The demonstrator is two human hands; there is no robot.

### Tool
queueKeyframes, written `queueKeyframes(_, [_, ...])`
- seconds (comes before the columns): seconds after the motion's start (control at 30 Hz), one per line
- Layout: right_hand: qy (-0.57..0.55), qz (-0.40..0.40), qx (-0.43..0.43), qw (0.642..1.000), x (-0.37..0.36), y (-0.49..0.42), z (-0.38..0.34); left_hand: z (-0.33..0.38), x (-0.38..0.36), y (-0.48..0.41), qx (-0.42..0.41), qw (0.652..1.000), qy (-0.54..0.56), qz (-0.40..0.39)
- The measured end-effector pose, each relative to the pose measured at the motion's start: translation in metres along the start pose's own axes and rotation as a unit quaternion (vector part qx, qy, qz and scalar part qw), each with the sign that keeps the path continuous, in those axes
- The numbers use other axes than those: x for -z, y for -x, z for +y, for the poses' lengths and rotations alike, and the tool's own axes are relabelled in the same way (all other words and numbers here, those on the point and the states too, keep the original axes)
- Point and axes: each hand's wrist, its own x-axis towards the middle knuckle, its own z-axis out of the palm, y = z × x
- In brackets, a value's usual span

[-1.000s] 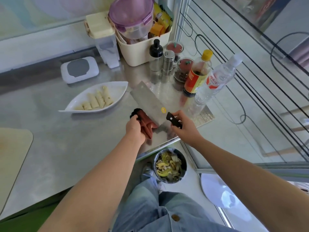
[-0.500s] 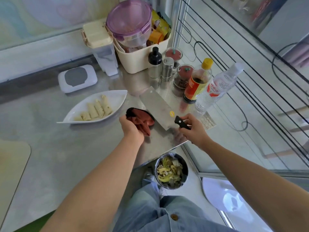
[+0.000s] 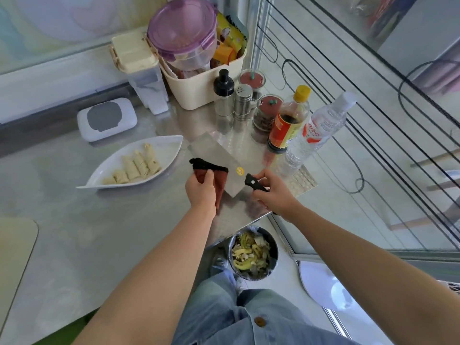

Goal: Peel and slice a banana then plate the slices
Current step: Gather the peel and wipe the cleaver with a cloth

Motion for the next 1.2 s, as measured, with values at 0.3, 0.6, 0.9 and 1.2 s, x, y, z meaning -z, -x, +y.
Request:
queueKeyframes(0.3, [-0.046,0.118,-0.088,0.988,0.032,-0.002,0.013,0.018,0.020,-0.024,0.016,0.998,0.052,0.034])
queueKeyframes(0.6, [0.055,0.174,-0.085,0.980,0.016,-0.048,0.000,0.012,0.020,-0.015,0.065,0.995,0.036,-0.069])
queueKeyframes(0.9, [0.272,0.163,-0.070,0.946,0.003,-0.062,0.008,0.010,0.041,-0.018,0.065,0.995,0.008,-0.081])
queueKeyframes(1.2, [0.139,0.044,0.087,0.985,-0.036,-0.032,-0.010,0.006,0.057,0.009,0.102,0.985,0.062,-0.123])
